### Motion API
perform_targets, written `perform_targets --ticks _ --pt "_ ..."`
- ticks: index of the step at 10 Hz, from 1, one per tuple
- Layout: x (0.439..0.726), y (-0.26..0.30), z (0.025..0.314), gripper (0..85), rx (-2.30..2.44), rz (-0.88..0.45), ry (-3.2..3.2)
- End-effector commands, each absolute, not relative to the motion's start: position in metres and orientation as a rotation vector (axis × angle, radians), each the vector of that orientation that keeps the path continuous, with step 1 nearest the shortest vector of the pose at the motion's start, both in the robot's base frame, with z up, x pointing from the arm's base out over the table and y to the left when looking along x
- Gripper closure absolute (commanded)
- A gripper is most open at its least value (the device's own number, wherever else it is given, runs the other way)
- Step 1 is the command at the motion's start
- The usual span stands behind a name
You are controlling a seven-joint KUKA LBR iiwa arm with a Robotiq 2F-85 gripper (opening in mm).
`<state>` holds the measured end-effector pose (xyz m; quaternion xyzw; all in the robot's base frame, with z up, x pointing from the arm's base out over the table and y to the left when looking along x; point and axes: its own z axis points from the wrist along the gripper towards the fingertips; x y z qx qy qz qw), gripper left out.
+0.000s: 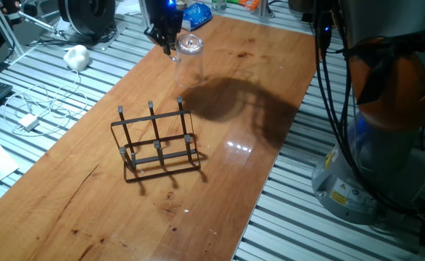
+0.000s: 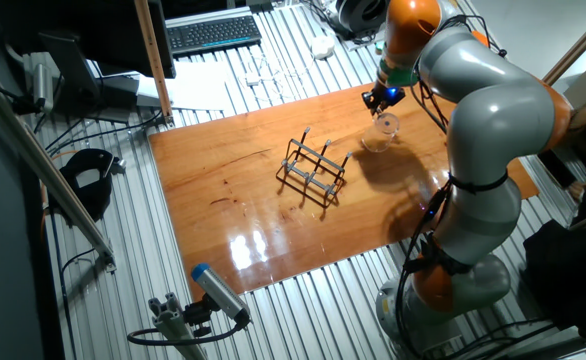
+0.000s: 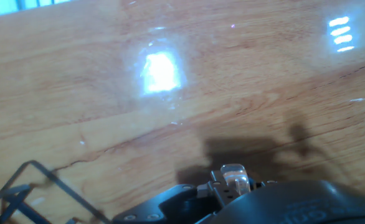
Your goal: Put the cup on the cup rack
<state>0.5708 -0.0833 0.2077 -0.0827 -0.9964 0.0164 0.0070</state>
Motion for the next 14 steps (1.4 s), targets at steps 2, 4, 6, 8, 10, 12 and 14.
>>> perform_targets --ticks 2,4,6,8,10,12,14 --pt "0.567 -0.079 0.213 85.0 -0.251 0.041 -3.114" --pt "0.563 -0.077 0.213 85.0 -0.230 0.064 -3.121" --pt "0.562 -0.076 0.213 85.0 -0.204 0.102 -3.127" --pt "0.563 -0.077 0.213 85.0 -0.201 0.086 -3.118" --pt "0.563 -0.077 0.217 85.0 -0.201 0.082 -3.104" --pt "0.563 -0.077 0.221 85.0 -0.224 0.026 -3.077" --pt "0.560 -0.076 0.228 85.0 -0.279 -0.034 -3.052"
